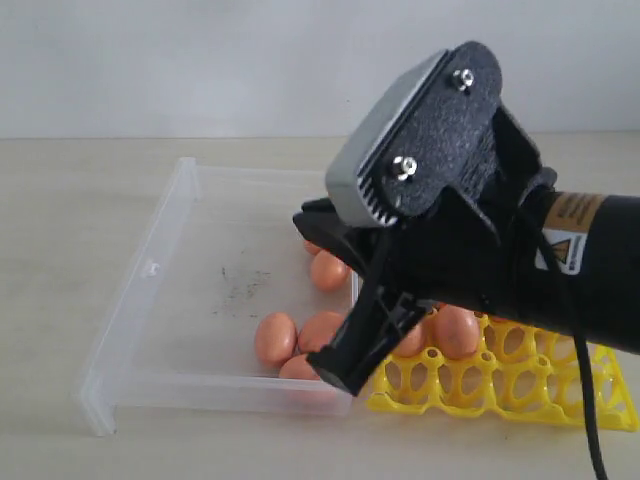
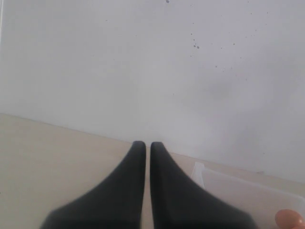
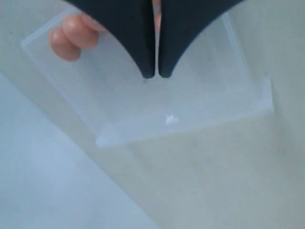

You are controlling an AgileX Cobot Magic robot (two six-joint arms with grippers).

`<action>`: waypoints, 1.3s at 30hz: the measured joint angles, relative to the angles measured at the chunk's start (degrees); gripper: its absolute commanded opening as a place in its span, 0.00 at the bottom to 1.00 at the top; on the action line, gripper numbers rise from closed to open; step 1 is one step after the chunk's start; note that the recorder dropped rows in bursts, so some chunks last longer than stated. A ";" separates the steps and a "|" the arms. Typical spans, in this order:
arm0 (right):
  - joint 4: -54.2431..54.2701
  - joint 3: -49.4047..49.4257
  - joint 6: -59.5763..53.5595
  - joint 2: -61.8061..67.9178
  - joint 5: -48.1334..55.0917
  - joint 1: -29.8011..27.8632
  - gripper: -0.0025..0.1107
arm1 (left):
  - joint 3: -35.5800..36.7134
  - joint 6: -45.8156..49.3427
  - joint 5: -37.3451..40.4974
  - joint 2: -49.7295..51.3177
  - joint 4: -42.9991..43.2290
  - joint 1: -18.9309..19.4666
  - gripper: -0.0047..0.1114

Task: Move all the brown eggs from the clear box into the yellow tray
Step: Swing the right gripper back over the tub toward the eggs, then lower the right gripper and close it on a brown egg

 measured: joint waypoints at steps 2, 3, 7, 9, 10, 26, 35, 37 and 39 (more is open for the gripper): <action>1.47 0.00 4.83 0.00 -6.51 0.68 0.02 | 0.00 0.00 0.00 0.00 0.00 0.00 0.07; 1.72 -0.14 6.95 0.00 -8.41 0.68 0.02 | 0.00 0.00 0.00 0.00 0.00 0.00 0.07; 2.90 -6.75 10.76 1.14 -2.54 0.68 0.02 | 0.00 0.00 0.00 0.00 0.00 0.00 0.07; 3.04 -12.17 11.15 4.16 4.53 0.68 0.02 | 0.00 0.00 0.00 0.00 0.00 0.00 0.07; 3.17 -14.10 11.24 5.60 7.26 0.68 0.02 | 0.00 0.00 0.00 0.00 0.00 0.00 0.07; 3.13 -39.83 40.46 41.20 46.36 -9.96 0.52 | 0.00 0.00 0.00 0.00 0.00 0.00 0.07; 2.43 -41.36 46.11 47.17 46.07 -9.96 0.52 | 0.00 0.00 0.00 0.00 0.00 0.00 0.07; 1.47 -41.36 46.16 47.58 44.35 -9.96 0.52 | 0.00 0.00 0.00 0.00 0.00 0.00 0.07; 1.10 -41.36 46.26 47.81 42.87 -10.10 0.52 | 0.00 0.00 0.00 0.00 0.00 0.00 0.07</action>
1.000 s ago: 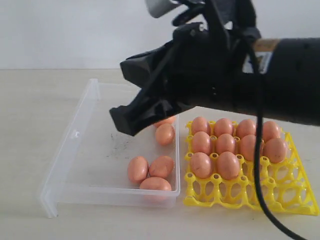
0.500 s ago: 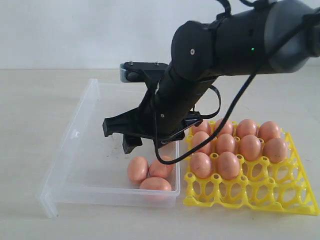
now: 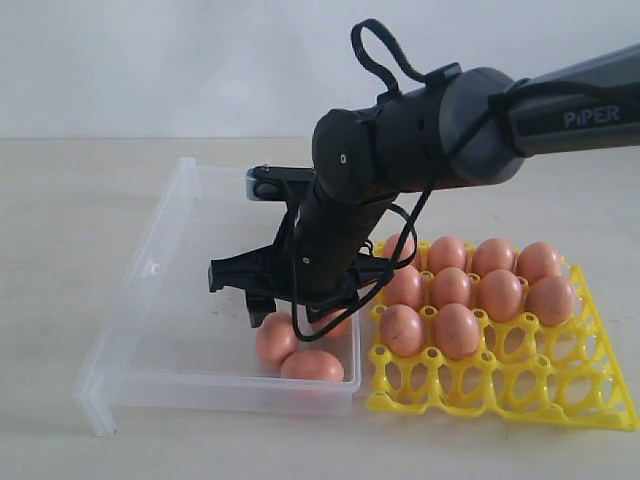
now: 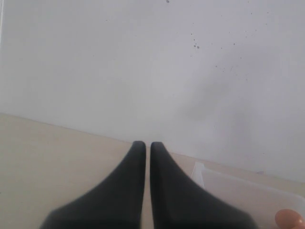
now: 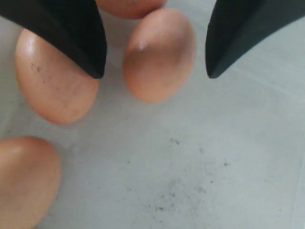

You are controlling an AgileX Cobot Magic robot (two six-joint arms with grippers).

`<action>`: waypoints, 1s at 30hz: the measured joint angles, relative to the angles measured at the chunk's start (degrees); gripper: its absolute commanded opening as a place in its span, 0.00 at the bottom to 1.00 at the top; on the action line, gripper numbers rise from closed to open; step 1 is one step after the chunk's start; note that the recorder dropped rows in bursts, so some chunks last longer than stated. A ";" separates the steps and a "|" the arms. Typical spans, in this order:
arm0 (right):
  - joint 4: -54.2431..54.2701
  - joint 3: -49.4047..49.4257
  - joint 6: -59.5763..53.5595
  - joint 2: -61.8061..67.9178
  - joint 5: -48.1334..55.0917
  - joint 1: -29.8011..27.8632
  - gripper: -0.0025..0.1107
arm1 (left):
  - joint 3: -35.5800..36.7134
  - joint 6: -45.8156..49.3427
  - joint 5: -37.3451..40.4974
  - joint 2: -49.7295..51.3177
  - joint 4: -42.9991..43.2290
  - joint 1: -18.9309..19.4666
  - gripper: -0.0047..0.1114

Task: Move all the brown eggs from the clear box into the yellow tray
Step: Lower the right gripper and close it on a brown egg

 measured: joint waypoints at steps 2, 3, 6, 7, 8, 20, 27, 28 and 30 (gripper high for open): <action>-0.22 0.00 0.12 0.12 -0.69 -0.38 0.52 | 0.00 0.00 0.00 0.00 0.00 0.00 0.07; -0.22 0.00 0.12 0.12 -0.82 -0.51 0.52 | 0.00 0.00 0.00 0.00 0.00 0.00 0.07; -0.22 0.00 0.12 0.75 -0.65 -1.14 0.52 | 0.00 0.00 0.00 0.00 0.00 0.00 0.07; -0.10 -0.11 0.12 1.16 -0.54 -1.16 0.52 | 0.00 0.00 0.00 0.00 0.00 0.00 0.07; -0.10 -0.20 0.12 1.70 -0.09 -1.26 0.52 | 0.00 0.00 0.00 0.00 0.00 0.00 0.07; 0.22 -0.20 -0.78 4.37 1.26 -1.38 0.02 | 0.00 0.00 0.00 0.00 0.00 0.00 0.07; -0.40 -0.20 -12.94 4.58 -4.12 -1.38 0.02 | 0.00 0.00 0.00 0.00 0.00 0.00 0.07; -1.25 -0.20 -13.73 4.58 -5.62 -1.38 0.02 | 0.00 0.00 0.00 0.00 0.00 0.00 0.07; -3.99 -0.07 -14.54 4.58 -10.17 -1.06 0.02 | 0.00 0.00 0.00 0.00 0.00 0.00 0.07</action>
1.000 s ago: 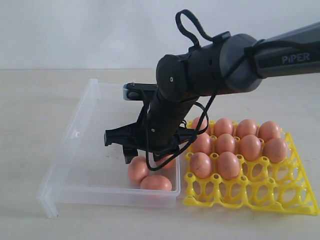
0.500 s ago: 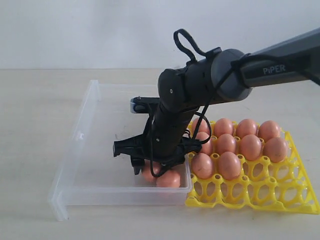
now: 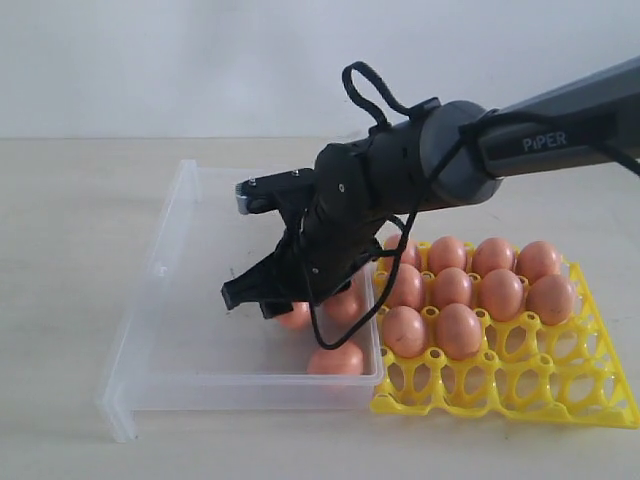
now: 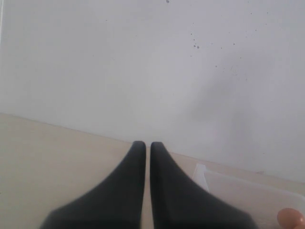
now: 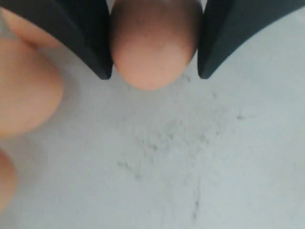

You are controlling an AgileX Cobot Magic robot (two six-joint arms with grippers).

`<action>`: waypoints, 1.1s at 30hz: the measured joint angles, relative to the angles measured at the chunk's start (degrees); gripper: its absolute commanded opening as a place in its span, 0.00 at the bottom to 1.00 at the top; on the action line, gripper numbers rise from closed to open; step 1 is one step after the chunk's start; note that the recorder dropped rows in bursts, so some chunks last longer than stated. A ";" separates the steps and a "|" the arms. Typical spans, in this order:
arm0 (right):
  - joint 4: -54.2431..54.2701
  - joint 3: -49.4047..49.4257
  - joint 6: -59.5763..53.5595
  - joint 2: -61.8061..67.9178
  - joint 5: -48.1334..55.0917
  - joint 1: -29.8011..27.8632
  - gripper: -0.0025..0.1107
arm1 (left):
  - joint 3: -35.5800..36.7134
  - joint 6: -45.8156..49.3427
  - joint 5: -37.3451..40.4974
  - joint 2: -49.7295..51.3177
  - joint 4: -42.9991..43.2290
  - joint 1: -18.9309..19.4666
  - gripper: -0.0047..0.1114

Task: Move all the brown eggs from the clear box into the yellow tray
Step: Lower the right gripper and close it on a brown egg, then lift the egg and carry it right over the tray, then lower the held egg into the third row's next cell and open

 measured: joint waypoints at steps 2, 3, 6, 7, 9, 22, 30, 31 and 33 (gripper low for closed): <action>-2.50 0.97 -0.46 0.00 -6.01 0.60 0.02 | 0.00 0.00 0.00 0.00 0.00 0.00 0.07; -3.33 1.64 -0.46 0.00 -8.72 1.03 0.02 | 0.00 0.00 0.00 0.00 0.00 0.00 0.07; -5.05 4.68 -0.57 -0.62 -18.78 2.13 0.02 | 0.00 0.00 0.00 0.00 0.00 0.00 0.07; -5.30 5.91 -0.68 -0.98 -22.12 2.38 0.02 | 0.00 0.00 0.00 0.00 0.00 0.00 0.07; -5.56 8.61 -1.66 -2.26 -28.53 2.63 0.02 | 0.00 0.00 0.00 0.00 0.00 0.00 0.07; 0.00 41.72 -4.50 -10.20 -89.24 3.60 0.02 | 0.00 0.00 0.00 0.00 0.00 0.00 0.07; 9.60 62.03 -3.39 -19.71 -94.97 3.40 0.02 | 0.00 0.00 0.00 0.00 0.00 0.00 0.07; 10.71 64.21 -3.56 -20.89 -94.97 3.40 0.02 | 0.00 0.00 0.00 0.00 0.00 0.00 0.07; 13.32 68.15 -3.71 -22.59 -95.09 3.36 0.02 | 0.00 0.00 0.00 0.00 0.00 0.00 0.07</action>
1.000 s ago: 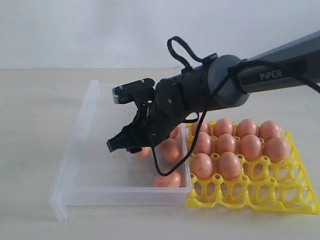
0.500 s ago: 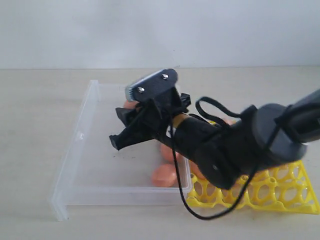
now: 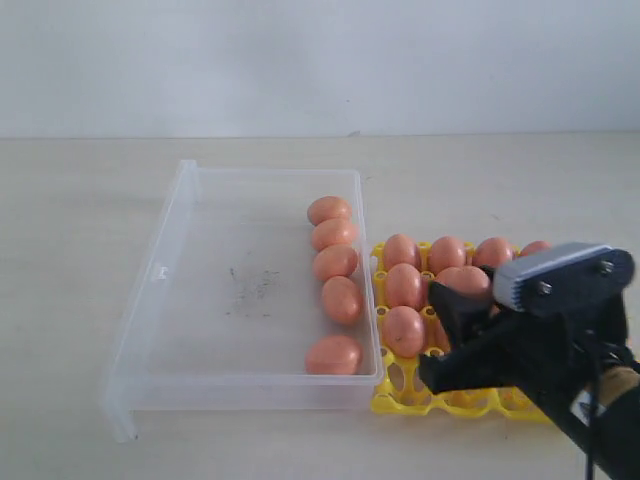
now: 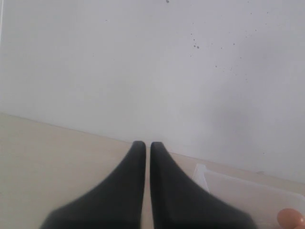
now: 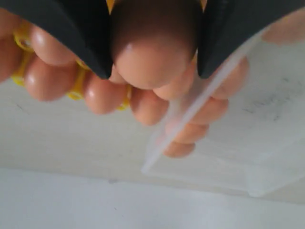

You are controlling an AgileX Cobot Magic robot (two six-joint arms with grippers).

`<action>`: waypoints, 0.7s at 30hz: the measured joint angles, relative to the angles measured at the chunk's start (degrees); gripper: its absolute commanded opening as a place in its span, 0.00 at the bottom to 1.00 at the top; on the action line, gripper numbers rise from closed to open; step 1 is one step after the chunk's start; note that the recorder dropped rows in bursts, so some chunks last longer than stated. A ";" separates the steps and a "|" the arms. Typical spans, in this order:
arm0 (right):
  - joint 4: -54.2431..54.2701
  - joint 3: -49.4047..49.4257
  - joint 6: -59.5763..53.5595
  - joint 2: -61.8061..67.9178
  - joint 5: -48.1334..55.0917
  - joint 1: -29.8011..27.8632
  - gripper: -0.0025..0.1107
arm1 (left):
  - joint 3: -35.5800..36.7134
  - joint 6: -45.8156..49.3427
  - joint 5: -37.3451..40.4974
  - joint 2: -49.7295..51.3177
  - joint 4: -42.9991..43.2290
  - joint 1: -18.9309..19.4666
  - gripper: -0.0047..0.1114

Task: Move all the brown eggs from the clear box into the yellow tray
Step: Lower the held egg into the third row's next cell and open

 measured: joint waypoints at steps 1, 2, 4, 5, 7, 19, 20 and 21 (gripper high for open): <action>0.85 1.39 0.00 -0.40 0.00 0.00 0.02 | 0.00 0.00 0.00 0.00 0.00 0.00 0.07; 1.47 3.01 0.00 -0.68 0.00 0.00 0.02 | 0.00 0.00 0.00 0.00 0.00 0.00 0.07; 2.26 5.30 0.00 -0.75 0.00 0.00 0.02 | 0.00 0.00 0.00 0.00 0.00 0.00 0.07; 2.72 6.21 0.00 -0.75 0.00 0.00 0.02 | 0.00 0.00 0.00 0.00 0.00 0.00 0.07; 4.16 7.20 -0.13 -0.89 0.00 0.00 0.02 | 0.00 0.00 0.00 0.00 0.00 0.00 0.07; 1.52 4.76 8.35 -1.05 0.29 -10.94 0.02 | 0.00 0.00 0.00 0.00 0.00 0.00 0.07; 0.71 3.69 8.64 -1.03 1.06 -11.47 0.02 | 0.00 0.00 0.00 0.00 0.00 0.00 0.07; -0.17 2.55 8.75 -1.03 2.87 -11.96 0.02 | 0.00 0.00 0.00 0.00 0.00 0.00 0.07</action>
